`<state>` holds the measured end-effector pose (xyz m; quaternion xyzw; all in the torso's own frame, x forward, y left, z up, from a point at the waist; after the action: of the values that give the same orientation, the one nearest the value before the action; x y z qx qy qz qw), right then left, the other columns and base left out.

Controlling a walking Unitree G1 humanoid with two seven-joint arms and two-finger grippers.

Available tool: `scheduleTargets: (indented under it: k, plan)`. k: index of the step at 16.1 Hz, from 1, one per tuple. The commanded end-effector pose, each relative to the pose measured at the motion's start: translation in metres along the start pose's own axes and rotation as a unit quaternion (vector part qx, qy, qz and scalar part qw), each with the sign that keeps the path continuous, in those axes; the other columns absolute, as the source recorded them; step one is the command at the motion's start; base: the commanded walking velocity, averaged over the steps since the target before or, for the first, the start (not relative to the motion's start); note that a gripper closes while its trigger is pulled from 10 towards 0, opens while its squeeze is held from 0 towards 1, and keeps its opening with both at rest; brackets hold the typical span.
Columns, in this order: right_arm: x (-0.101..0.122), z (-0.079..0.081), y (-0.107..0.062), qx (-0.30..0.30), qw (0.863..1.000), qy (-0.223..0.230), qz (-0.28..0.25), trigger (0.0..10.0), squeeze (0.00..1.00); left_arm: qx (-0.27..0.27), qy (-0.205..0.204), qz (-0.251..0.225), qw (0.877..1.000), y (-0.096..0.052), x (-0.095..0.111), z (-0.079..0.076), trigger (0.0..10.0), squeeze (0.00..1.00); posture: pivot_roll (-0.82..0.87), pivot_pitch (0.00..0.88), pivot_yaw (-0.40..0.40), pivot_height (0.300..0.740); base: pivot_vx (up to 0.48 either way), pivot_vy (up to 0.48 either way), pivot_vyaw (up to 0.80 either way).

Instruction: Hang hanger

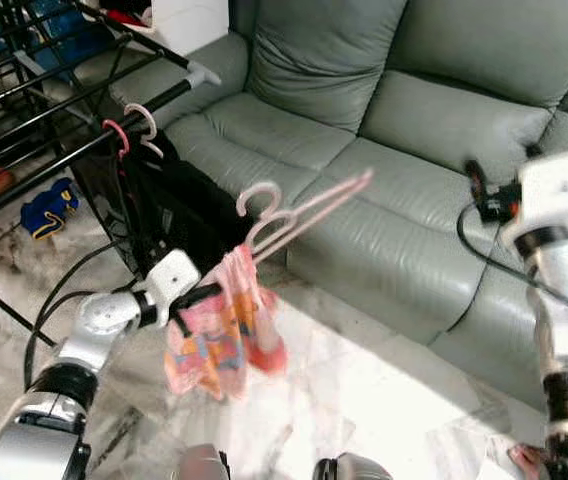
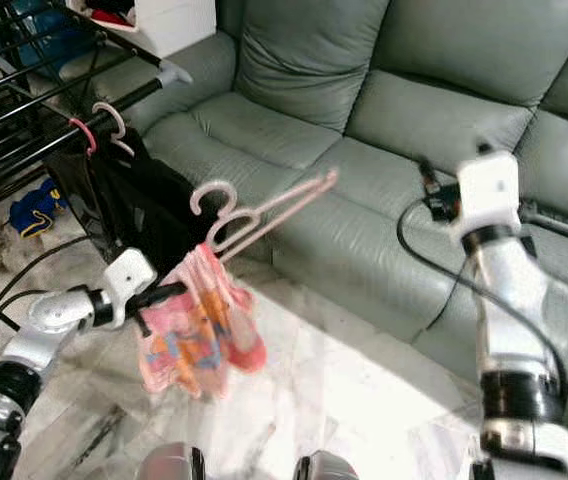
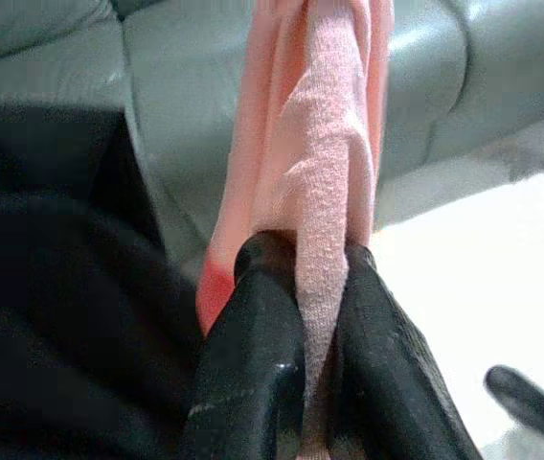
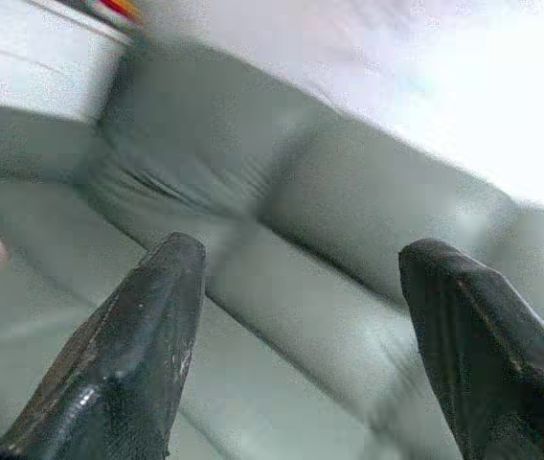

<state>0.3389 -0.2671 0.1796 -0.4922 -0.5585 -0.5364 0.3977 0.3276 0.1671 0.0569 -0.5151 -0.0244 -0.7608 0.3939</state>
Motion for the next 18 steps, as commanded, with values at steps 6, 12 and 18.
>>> scheduleTargets:
  k: [6,12,18]
  plan:
    - [-0.069,0.029,-0.012,0.0,0.983,0.12,0.137,10.0,1.0,-0.033,0.084,-0.16,0.983,0.0,0.097,0.02,0.0,0.0,-0.02,0.076,0.018,0.74,0.0,0.0,0.0]
    - [-0.083,0.094,-0.014,0.174,0.94,0.198,0.217,10.0,0.89,-0.086,0.131,-0.216,0.964,-0.005,0.147,0.012,0.0,0.0,-0.01,0.07,0.019,0.74,0.0,0.0,0.0]
    - [-0.079,0.126,-0.027,0.287,0.899,0.235,0.234,10.0,0.0,-0.095,0.13,-0.242,0.957,-0.006,0.17,0.007,0.0,0.0,-0.01,0.068,0.019,0.74,0.0,0.0,0.0]
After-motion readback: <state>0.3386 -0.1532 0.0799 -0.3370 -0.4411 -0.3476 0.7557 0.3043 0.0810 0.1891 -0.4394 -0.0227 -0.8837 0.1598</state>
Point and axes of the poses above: a point about 5 cm out from each wrist's last joint towards the gripper, its own y axis pointing out of the wrist towards the gripper, its own x axis along the axis of the wrist's last joint, z = x × y, the point moved 3 cm from there along y, pointing out of the wrist towards the gripper, and after that the axes turned 15 degrees about y, right-handed, at the moved point
